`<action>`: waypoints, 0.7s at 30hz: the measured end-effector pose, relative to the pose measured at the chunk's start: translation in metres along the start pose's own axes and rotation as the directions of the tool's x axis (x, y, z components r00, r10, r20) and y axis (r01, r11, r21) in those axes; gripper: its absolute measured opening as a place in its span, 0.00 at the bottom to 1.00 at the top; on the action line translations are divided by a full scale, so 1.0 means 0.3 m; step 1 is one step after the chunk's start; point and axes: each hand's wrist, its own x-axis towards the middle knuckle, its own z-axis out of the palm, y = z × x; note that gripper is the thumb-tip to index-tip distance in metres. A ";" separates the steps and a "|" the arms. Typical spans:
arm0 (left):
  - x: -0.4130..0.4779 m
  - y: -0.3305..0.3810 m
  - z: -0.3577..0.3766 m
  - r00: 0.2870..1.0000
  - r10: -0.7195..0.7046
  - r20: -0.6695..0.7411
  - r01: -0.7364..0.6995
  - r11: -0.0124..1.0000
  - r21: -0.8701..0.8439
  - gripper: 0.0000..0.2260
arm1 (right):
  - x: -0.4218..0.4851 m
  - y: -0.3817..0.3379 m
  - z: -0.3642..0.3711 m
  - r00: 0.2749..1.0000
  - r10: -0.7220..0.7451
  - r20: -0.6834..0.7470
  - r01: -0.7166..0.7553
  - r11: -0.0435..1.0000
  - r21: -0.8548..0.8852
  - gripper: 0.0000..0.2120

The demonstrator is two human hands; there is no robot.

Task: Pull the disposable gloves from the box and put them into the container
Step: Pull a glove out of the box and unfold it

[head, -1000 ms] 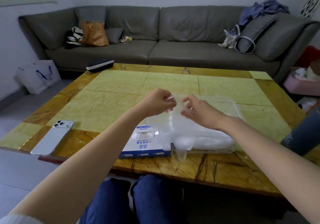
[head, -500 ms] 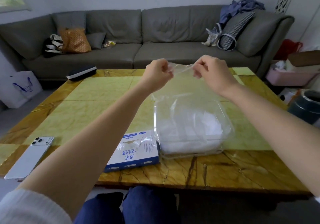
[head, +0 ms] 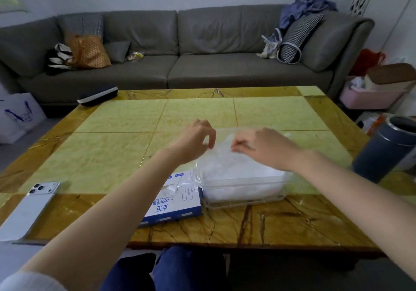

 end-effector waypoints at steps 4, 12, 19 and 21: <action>-0.002 -0.003 0.071 0.980 0.047 0.195 -0.083 0.981 0.177 0.10 | 0.027 0.018 0.112 0.957 0.142 0.252 -0.164 0.984 0.067 0.08; 0.035 0.032 0.128 0.986 0.069 0.155 -0.140 0.848 0.512 0.10 | 0.073 0.080 0.172 0.935 0.268 0.232 -0.324 0.911 0.256 0.14; 0.061 0.055 0.224 0.906 -0.135 0.401 0.000 0.948 0.318 0.11 | 0.103 0.197 0.225 0.858 0.315 0.407 -0.327 0.944 -0.042 0.13; 0.076 0.030 0.268 0.805 -0.187 0.563 -0.047 0.926 0.375 0.11 | 0.107 0.224 0.250 0.774 0.366 0.516 -0.355 0.927 -0.125 0.18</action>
